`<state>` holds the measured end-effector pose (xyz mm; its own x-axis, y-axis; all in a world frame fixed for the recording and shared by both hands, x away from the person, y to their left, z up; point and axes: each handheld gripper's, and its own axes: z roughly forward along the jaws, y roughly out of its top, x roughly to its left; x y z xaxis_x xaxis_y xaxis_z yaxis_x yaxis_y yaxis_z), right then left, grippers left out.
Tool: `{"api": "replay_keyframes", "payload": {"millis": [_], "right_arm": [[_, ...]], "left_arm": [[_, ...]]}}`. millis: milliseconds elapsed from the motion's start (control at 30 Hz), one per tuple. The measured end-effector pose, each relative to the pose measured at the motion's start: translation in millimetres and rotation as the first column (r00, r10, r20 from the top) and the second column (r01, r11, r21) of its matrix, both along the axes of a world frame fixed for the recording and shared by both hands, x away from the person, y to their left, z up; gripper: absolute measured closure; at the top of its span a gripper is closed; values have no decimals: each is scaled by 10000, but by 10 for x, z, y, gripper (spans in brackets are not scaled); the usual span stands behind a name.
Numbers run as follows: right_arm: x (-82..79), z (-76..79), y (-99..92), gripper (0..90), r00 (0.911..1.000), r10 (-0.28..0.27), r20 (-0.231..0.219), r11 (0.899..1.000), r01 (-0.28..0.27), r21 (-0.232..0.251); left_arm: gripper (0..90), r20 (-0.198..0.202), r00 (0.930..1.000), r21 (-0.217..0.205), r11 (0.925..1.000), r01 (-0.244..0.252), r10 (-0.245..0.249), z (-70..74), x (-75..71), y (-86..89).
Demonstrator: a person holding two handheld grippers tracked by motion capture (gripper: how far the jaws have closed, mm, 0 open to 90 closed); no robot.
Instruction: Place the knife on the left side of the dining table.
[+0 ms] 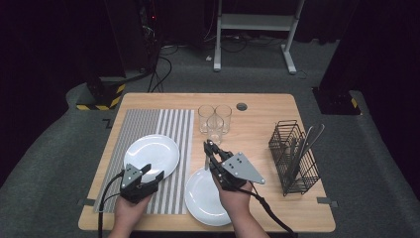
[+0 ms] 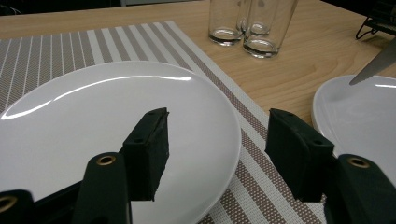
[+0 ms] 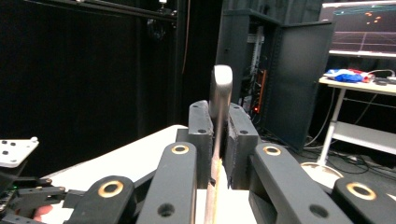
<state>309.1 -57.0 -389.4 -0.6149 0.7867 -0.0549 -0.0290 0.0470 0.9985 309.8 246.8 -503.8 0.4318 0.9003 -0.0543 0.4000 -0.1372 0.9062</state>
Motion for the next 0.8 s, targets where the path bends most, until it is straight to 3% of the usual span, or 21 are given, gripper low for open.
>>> {"api": "replay_keyframes", "payload": {"millis": [800], "right_arm": [[16,-47,393,830,9950,955,-283,9954,-953,87]], "left_arm": [[371,85,10000,-87,10000,13,-13,16,-12,7]]}}
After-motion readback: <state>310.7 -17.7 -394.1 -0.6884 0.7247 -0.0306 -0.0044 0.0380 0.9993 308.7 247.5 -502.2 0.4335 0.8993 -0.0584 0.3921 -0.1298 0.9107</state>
